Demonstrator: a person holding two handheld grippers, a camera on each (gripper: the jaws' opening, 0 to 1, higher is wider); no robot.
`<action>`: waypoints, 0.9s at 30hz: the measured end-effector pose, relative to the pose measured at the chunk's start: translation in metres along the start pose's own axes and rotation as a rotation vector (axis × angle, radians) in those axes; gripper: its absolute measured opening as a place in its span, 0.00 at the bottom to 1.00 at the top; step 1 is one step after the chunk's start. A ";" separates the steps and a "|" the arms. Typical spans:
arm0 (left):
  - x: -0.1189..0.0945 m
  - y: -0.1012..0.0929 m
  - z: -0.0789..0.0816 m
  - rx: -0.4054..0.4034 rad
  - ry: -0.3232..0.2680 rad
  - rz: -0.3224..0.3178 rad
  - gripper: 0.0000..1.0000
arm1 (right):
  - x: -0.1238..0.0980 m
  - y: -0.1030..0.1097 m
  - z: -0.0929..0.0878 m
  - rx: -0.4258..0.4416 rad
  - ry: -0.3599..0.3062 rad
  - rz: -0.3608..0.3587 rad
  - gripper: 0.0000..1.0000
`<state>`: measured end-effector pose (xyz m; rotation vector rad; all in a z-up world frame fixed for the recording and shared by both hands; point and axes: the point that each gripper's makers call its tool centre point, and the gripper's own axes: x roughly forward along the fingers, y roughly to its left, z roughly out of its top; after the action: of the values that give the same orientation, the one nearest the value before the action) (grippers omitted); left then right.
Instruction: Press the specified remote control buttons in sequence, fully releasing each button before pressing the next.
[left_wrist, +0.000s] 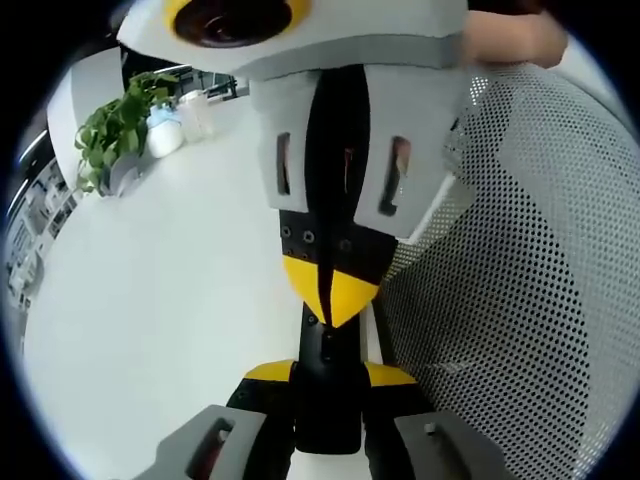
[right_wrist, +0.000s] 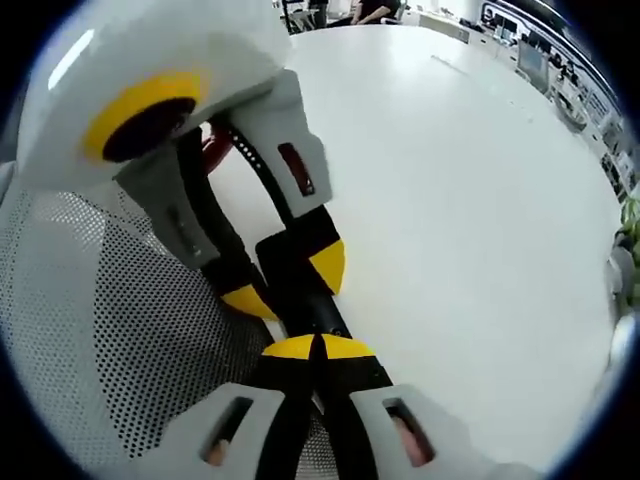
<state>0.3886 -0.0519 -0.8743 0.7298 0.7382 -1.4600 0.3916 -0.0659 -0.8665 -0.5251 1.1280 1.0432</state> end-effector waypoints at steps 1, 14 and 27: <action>0.000 0.000 0.000 0.000 0.000 0.000 0.24 | 0.000 0.000 0.000 0.002 -0.002 0.003 0.00; 0.000 0.000 0.000 -0.004 -0.003 0.001 0.24 | -0.001 0.003 0.000 -0.041 -0.005 -0.007 0.00; 0.000 0.000 0.000 -0.005 -0.006 0.001 0.24 | 0.000 0.014 -0.004 -0.037 0.007 0.062 0.00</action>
<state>0.3888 -0.0519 -0.8743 0.7212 0.7373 -1.4586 0.3771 -0.0623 -0.8661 -0.5259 1.1389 1.1186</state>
